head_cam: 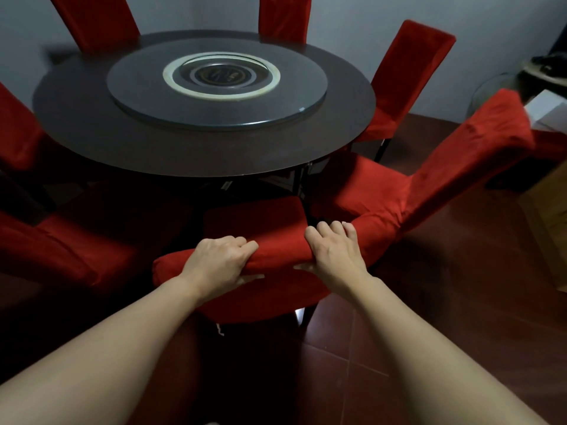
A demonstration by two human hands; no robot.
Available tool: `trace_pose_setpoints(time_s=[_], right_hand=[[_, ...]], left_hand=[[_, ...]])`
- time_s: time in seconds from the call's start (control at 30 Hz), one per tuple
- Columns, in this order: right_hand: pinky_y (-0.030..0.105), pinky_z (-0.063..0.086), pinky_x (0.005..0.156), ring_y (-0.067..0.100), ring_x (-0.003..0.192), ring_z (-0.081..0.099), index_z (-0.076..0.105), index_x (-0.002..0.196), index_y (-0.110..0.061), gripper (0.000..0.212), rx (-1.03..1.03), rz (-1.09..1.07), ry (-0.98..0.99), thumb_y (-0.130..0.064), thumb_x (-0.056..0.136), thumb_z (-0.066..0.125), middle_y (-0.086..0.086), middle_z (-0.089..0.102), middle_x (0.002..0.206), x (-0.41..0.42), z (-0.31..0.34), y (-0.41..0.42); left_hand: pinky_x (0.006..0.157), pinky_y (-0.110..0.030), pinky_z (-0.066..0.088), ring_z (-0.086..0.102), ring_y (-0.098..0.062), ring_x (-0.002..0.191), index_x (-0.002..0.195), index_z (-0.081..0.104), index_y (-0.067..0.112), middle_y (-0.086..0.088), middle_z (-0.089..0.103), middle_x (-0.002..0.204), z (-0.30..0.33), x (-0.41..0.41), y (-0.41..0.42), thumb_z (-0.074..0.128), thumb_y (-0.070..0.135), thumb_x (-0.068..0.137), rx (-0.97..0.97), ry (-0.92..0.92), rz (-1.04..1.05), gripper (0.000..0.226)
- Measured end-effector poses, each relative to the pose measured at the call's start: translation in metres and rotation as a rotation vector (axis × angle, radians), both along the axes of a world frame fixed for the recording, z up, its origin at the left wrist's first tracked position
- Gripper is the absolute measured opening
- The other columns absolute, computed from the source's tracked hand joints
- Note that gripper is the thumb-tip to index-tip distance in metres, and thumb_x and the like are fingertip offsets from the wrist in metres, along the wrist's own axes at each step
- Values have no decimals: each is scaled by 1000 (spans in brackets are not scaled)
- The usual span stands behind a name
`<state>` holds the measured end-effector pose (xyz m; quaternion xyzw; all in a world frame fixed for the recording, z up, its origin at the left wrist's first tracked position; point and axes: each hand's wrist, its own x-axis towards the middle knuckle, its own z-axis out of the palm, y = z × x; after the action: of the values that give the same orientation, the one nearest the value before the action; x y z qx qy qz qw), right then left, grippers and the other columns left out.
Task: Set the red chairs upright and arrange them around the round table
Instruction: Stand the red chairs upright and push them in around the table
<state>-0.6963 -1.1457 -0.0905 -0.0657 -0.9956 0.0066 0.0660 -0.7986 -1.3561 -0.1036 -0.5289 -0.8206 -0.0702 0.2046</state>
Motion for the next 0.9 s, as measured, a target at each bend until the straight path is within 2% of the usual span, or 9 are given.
trace_pose_setpoints(time_s=[0.1,0.27,0.47,0.63,0.9], right_hand=[[51,31,102,30,95,54,58,105,-16,59,-8,4,27,-59,67,72,5,57,97,0,-2,1],[48,18,108,25,112,44,48,122,-23,60,-5,62,-20,-64,79,57,1,49,117,-4,2,8],[46,14,111,25,117,40,44,127,-25,62,-30,27,-71,-63,80,57,1,45,121,-10,10,15],[46,16,109,26,116,41,43,127,-24,63,-2,40,-112,-64,80,55,2,46,121,-15,14,20],[49,17,110,28,113,43,48,124,-22,63,-19,24,-63,-63,77,60,5,48,118,-11,7,18]], left_hand=[[38,-29,45,59,-18,54,79,59,17,5,57,65,0,2,0,59,64,69,-1,10,34,48],[38,-28,43,59,-16,54,79,60,18,5,57,64,0,-1,3,63,63,67,-2,31,36,47],[39,-28,45,61,-17,56,80,59,18,5,59,66,0,-8,13,61,63,68,-4,17,29,46],[41,-30,48,61,-18,58,82,60,18,4,60,68,0,-11,16,62,61,71,14,-13,11,45],[40,-28,47,60,-17,57,81,60,18,4,59,67,-4,-8,16,56,62,71,12,-7,16,45]])
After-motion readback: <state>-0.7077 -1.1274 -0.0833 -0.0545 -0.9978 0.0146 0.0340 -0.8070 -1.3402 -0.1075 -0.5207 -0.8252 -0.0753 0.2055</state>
